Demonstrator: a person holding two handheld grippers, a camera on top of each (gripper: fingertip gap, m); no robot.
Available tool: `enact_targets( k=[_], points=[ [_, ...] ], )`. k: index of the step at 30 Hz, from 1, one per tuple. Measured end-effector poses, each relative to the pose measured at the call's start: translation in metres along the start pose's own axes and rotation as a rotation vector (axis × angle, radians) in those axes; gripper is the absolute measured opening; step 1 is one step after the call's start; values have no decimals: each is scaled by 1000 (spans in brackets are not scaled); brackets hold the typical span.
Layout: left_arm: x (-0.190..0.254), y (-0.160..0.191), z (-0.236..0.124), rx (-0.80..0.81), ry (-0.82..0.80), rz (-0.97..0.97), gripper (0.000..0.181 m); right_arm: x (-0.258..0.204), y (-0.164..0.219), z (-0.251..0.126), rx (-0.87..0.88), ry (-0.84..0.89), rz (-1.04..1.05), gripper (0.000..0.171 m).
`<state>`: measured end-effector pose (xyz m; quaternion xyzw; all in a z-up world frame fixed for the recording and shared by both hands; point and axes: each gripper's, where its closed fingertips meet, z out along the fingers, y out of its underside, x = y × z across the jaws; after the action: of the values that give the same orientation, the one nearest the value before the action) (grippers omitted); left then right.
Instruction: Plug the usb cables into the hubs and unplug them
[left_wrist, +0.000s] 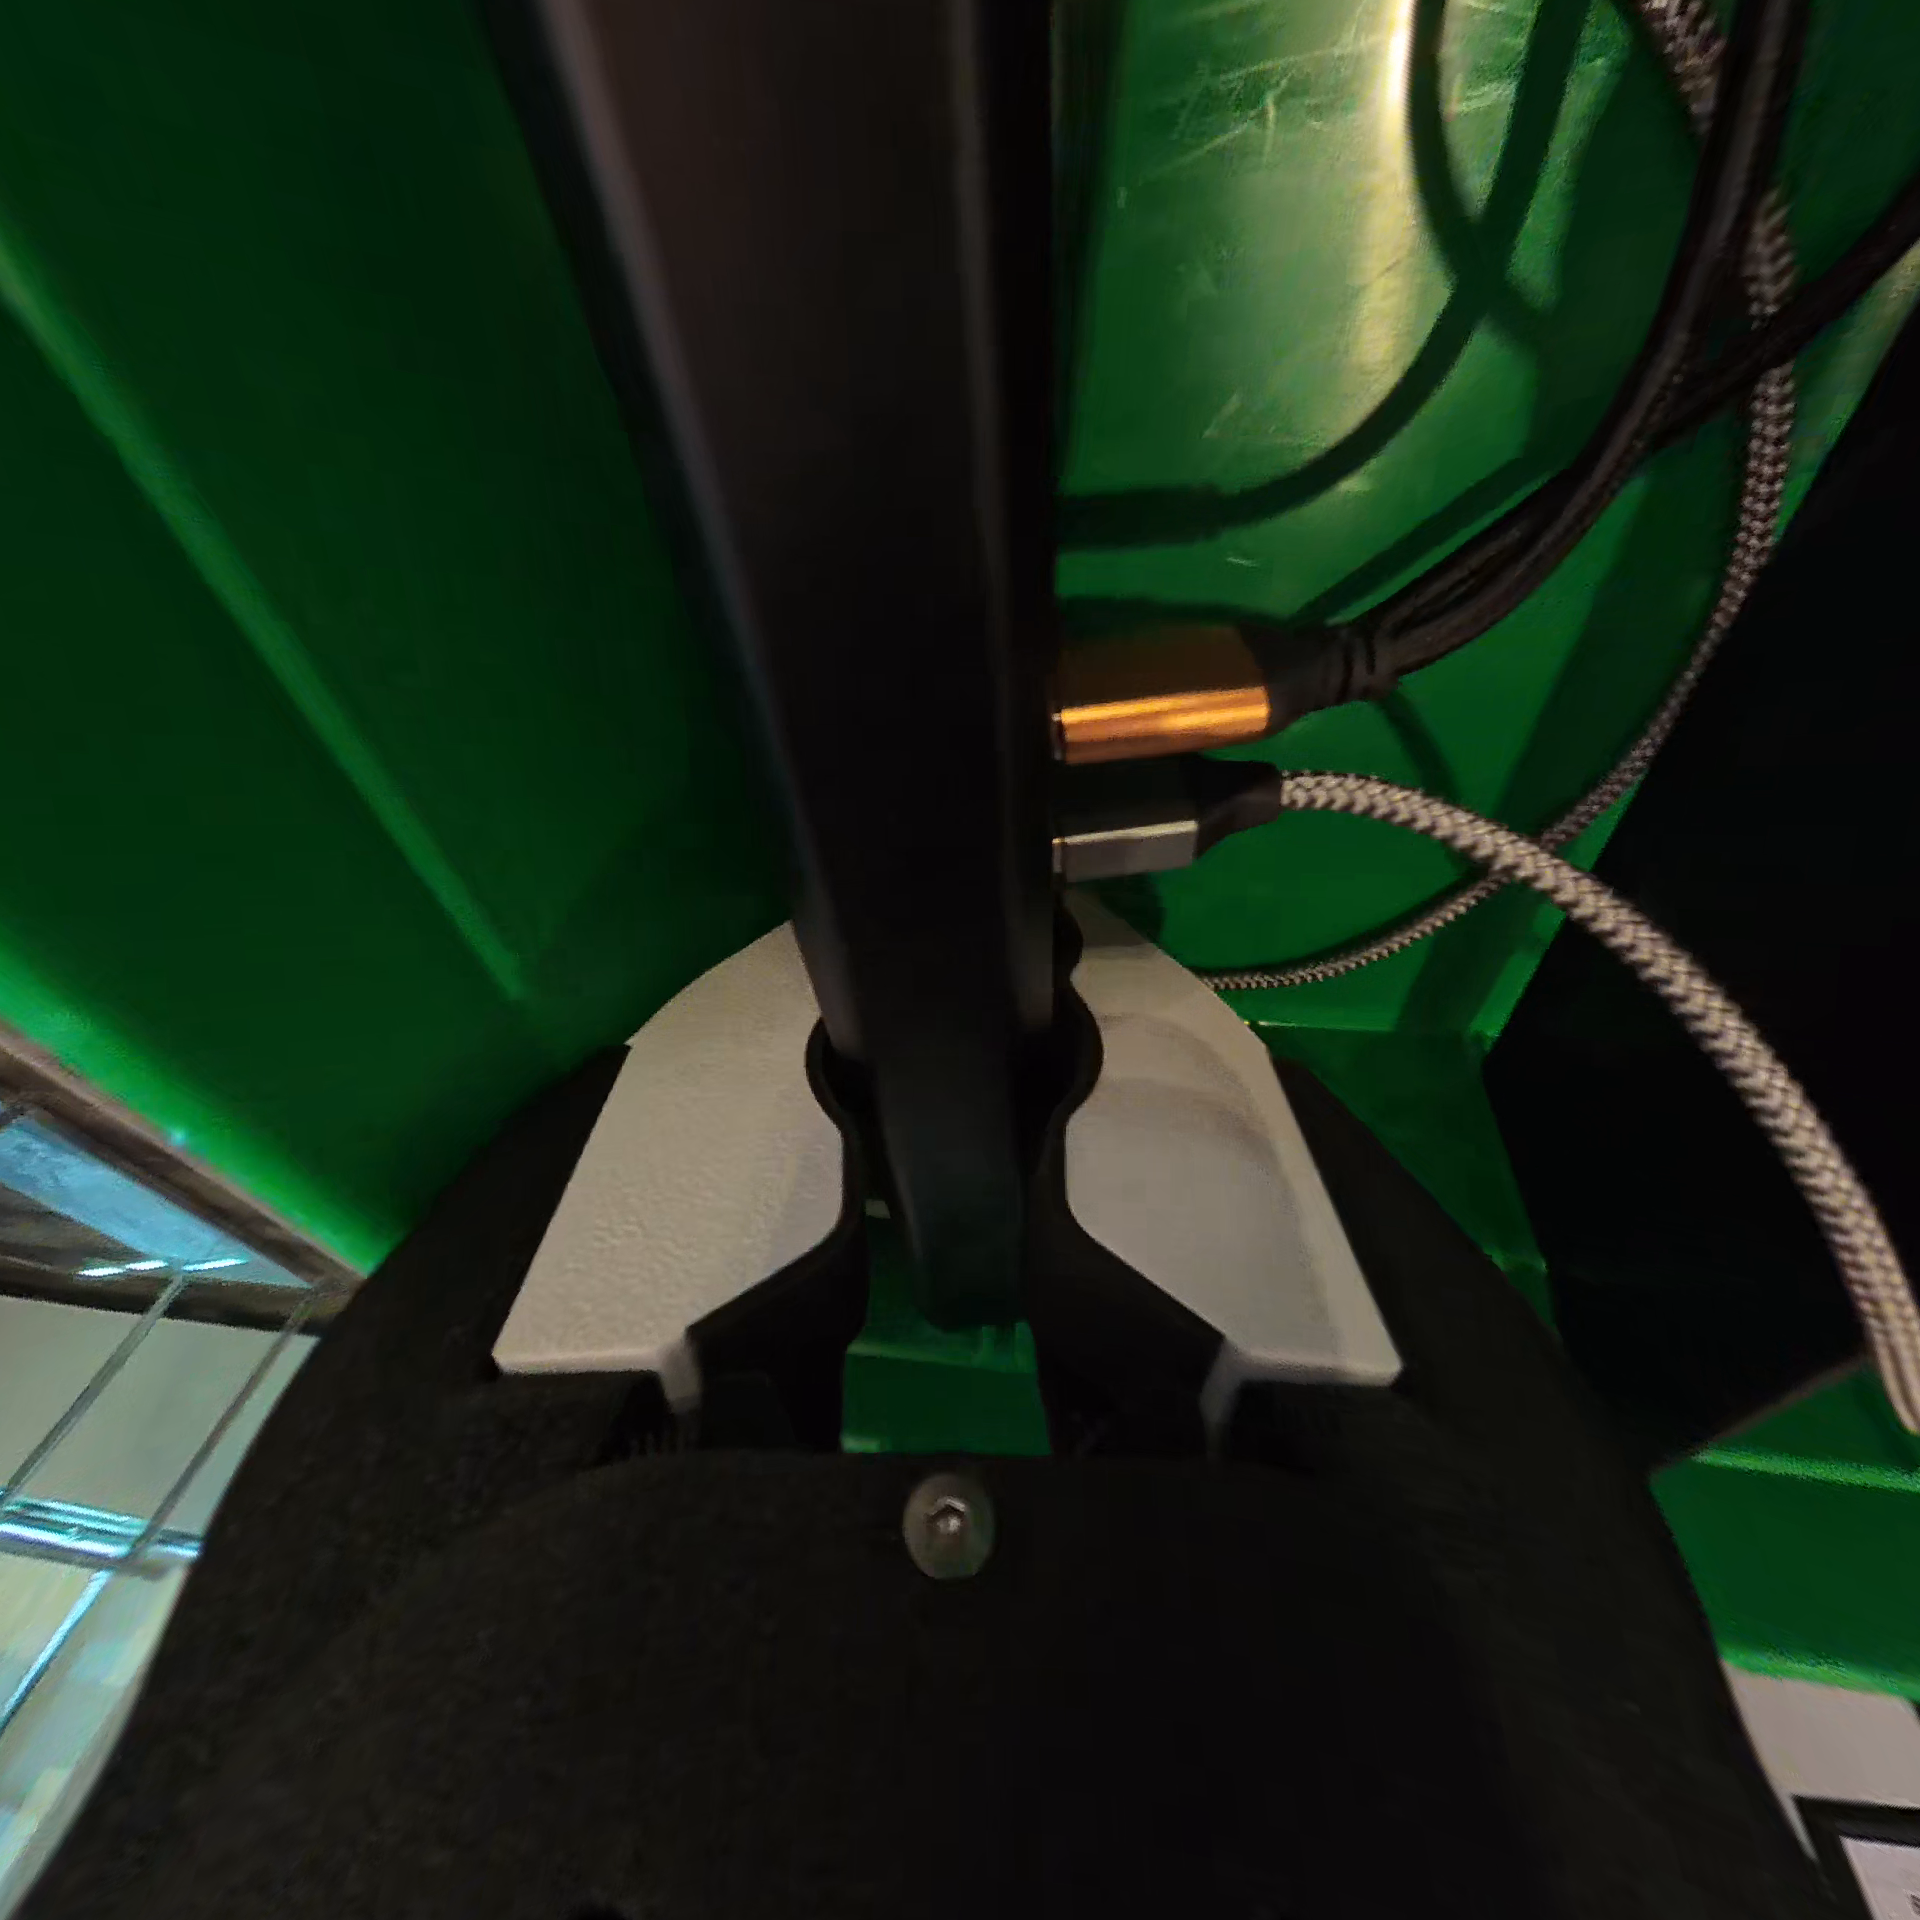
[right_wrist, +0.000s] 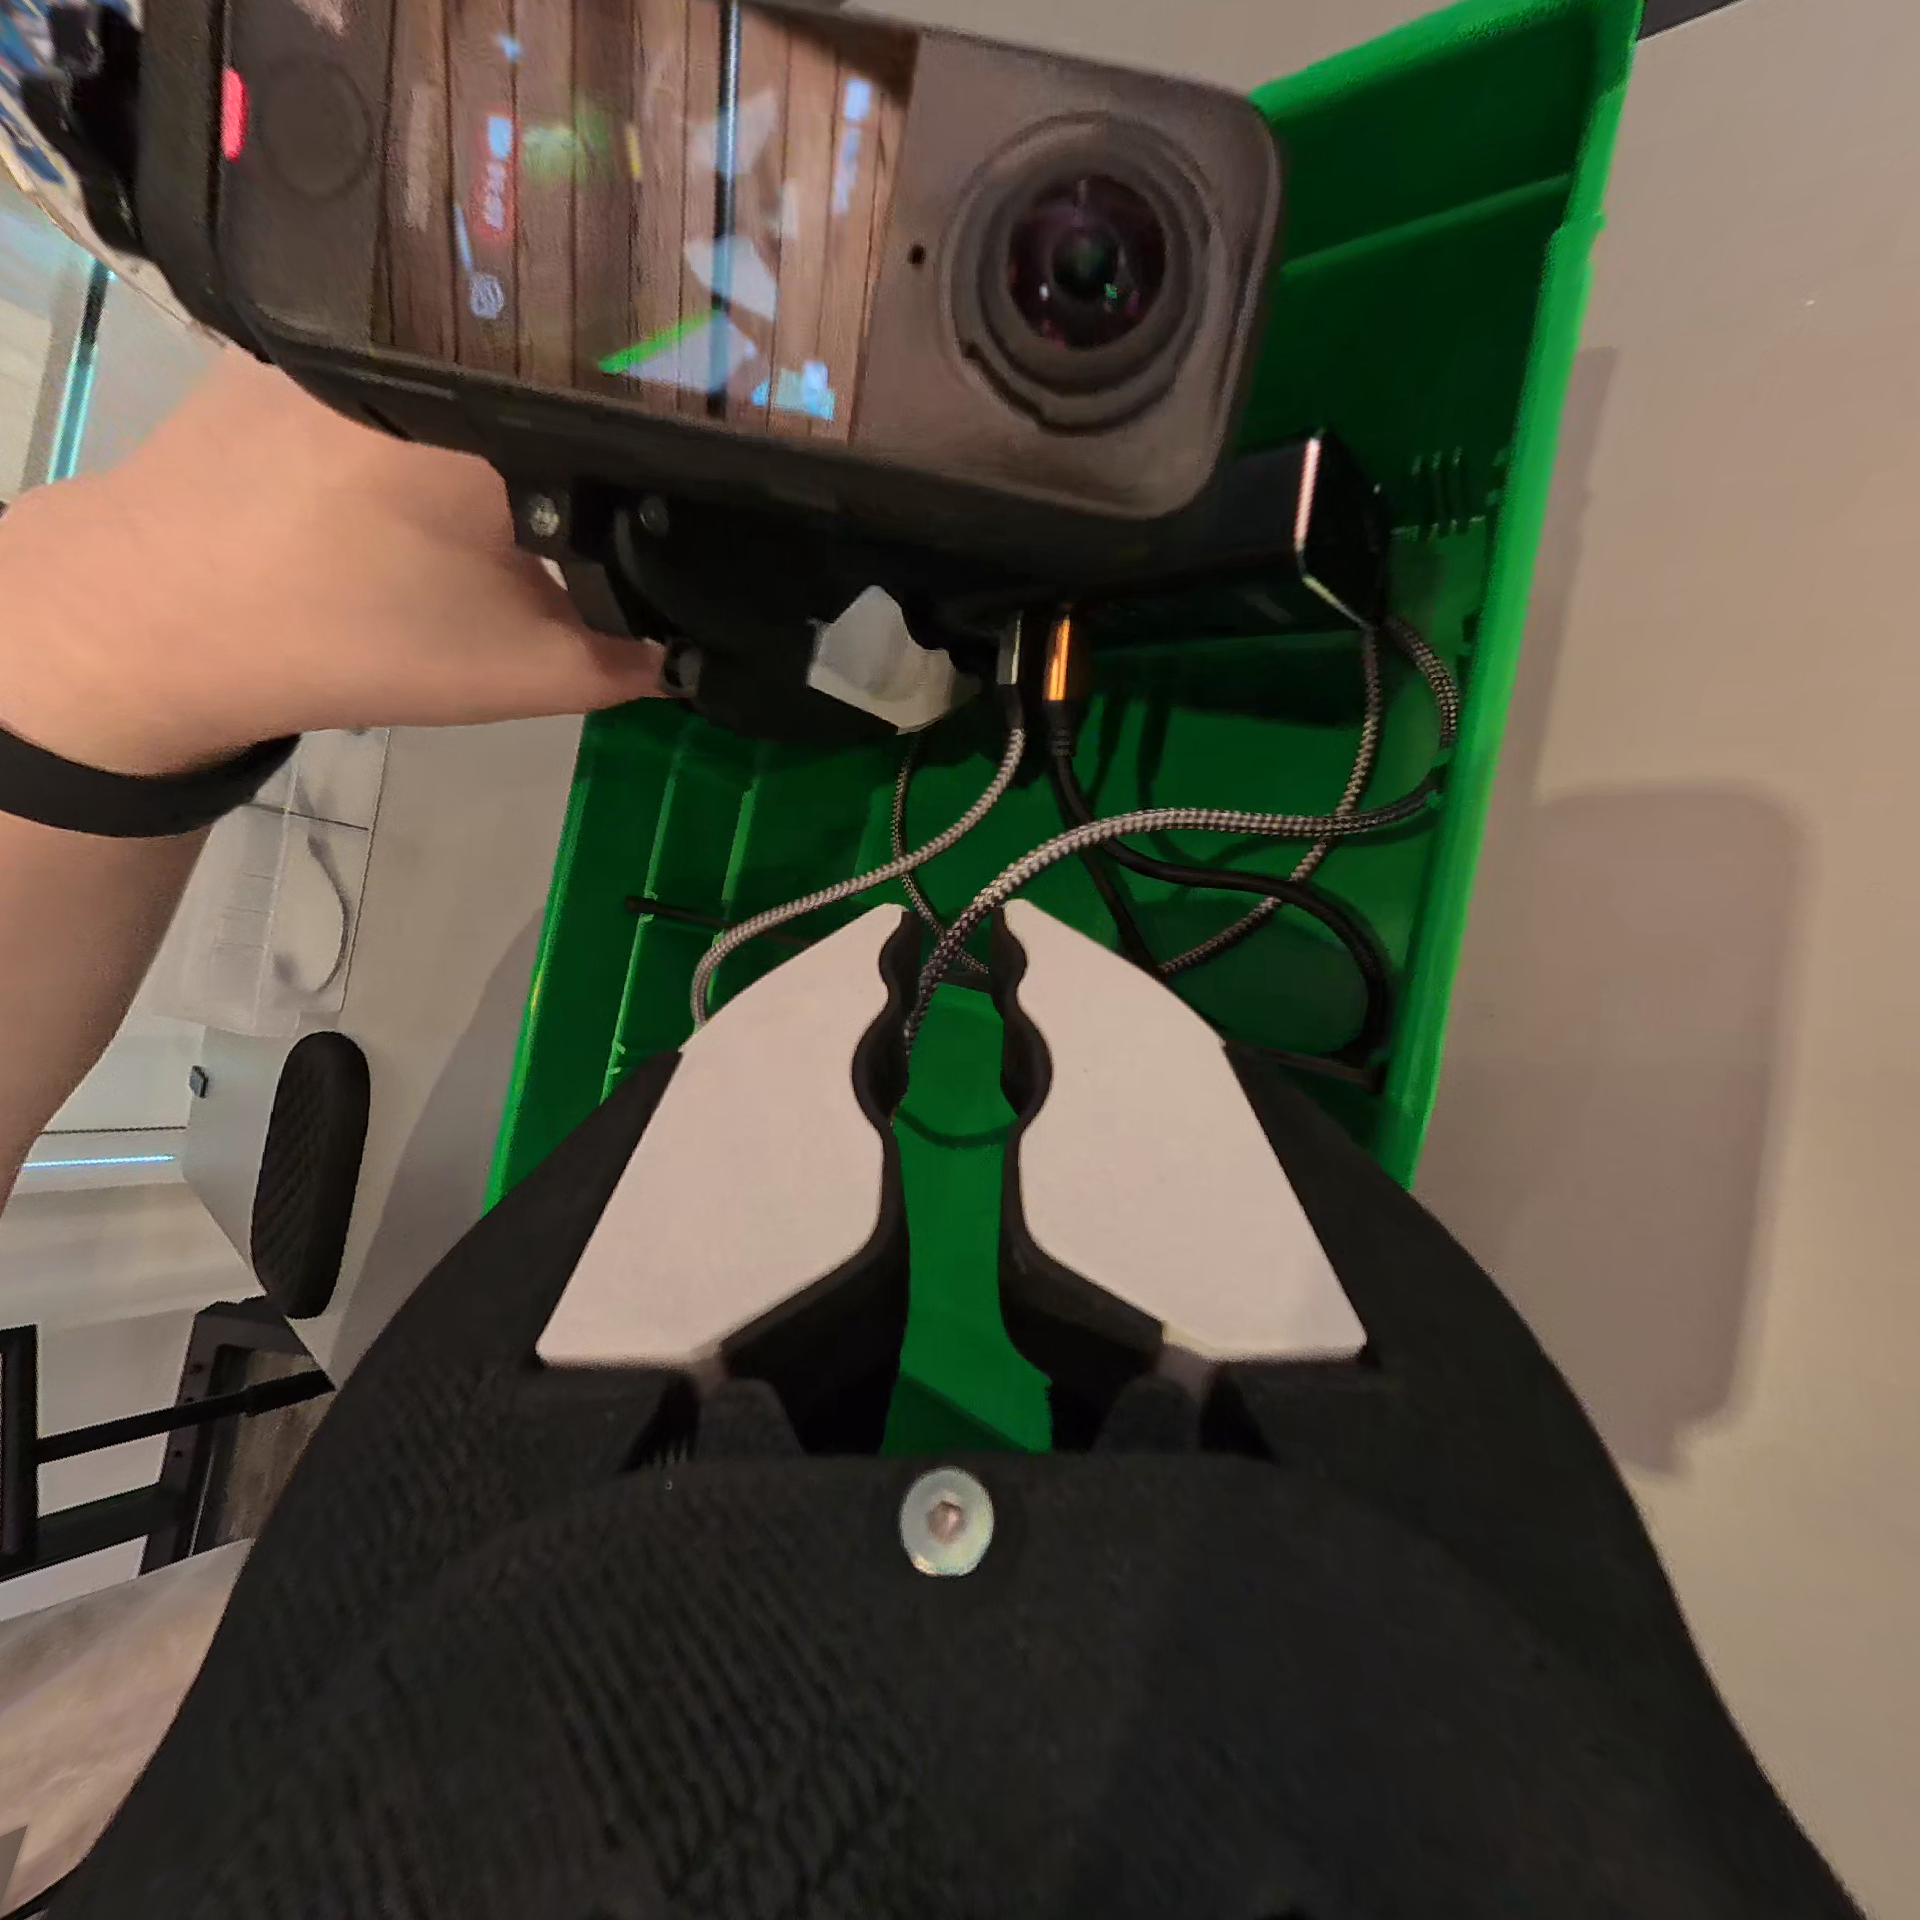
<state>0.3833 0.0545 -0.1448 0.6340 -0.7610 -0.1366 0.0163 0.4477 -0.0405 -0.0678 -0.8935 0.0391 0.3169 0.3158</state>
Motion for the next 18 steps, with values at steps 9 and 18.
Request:
enact_targets(
  k=[9,18],
  points=[
    [2,-5,8,20,-10,-19,35,-4,-11,7,39,-42,9,13],
    [-14,8,-70,332,-37,-141,46,-9,-32,11,135,-98,20,13]
  ],
)
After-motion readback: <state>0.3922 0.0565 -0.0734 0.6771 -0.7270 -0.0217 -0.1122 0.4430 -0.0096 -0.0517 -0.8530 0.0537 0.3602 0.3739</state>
